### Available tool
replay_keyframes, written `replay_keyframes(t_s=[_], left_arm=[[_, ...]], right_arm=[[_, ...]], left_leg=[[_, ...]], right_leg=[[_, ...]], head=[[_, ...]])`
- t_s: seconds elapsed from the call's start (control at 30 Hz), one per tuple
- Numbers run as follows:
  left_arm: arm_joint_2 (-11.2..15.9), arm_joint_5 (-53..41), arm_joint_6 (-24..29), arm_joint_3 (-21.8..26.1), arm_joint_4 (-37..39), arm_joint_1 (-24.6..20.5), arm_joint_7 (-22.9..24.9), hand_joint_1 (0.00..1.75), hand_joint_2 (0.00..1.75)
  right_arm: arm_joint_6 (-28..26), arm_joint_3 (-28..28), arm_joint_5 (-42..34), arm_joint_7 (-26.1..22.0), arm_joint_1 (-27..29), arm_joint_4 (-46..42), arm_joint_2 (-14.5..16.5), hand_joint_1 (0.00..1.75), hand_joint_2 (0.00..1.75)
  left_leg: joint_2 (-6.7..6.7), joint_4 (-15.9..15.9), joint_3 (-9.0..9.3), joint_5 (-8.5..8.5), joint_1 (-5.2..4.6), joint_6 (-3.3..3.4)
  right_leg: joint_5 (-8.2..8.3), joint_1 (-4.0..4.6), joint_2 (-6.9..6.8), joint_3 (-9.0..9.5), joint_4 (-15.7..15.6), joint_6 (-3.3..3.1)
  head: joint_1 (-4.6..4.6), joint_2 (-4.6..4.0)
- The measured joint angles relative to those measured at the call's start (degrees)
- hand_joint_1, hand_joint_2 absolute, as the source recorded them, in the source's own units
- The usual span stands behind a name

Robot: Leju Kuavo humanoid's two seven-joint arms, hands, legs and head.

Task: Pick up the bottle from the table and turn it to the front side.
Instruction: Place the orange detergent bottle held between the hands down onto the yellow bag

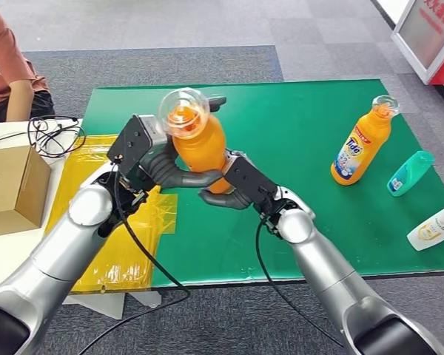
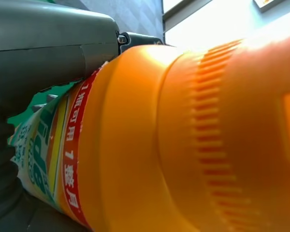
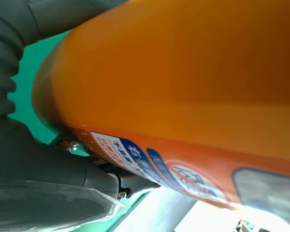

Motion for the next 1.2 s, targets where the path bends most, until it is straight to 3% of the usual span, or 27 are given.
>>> replay_keyframes(t_s=[0.53, 0.67, 0.8, 0.97, 1.2], left_arm=[[-0.13, -0.32, 0.04, 0.14, 0.01, -0.26, -0.34, 1.75, 1.75], [-0.15, -0.04, 0.05, 0.20, 0.01, -0.34, -0.34, 1.75, 1.75], [0.26, -2.13, 1.19, 0.27, -0.14, -0.38, -0.32, 1.75, 1.75], [2.78, -10.97, 3.84, 0.49, -1.41, -0.11, 0.33, 1.75, 1.75], [9.38, -37.54, 9.32, 2.06, -6.50, 1.73, 5.02, 1.75, 1.75]], right_arm=[[-0.14, 0.48, 0.43, 0.10, 0.11, -0.84, -0.02, 1.75, 1.75], [-0.22, 0.55, 0.30, 0.14, 0.15, -0.93, -0.02, 0.04, 1.75], [-1.16, 0.53, -1.00, 0.62, 0.82, -0.95, -0.04, 0.00, 1.75], [-2.73, -1.00, -2.05, 1.05, 2.15, -0.95, -0.46, 0.00, 1.75], [-6.58, -7.80, 1.18, 3.17, 5.59, -2.48, -2.68, 0.00, 1.75]], left_leg=[[0.00, 0.00, 0.00, 0.00, 0.00, 0.00], [0.00, 0.00, 0.00, 0.00, 0.00, 0.00], [0.00, 0.00, 0.00, 0.00, 0.00, 0.00], [0.00, 0.00, 0.00, 0.00, 0.00, 0.00], [0.00, 0.00, -0.01, 0.00, 0.00, 0.00]], right_leg=[[0.00, 0.00, 0.00, 0.00, 0.00, 0.00], [0.00, 0.00, 0.00, 0.00, 0.00, 0.00], [0.00, 0.00, 0.00, 0.00, 0.00, 0.00], [0.00, 0.00, 0.00, -0.02, 0.00, 0.00], [0.00, 0.00, 0.01, -0.02, 0.00, 0.00]], head=[[-0.01, 0.00], [0.00, 0.00], [-0.01, 0.00], [0.01, 0.00], [0.01, 0.00]])
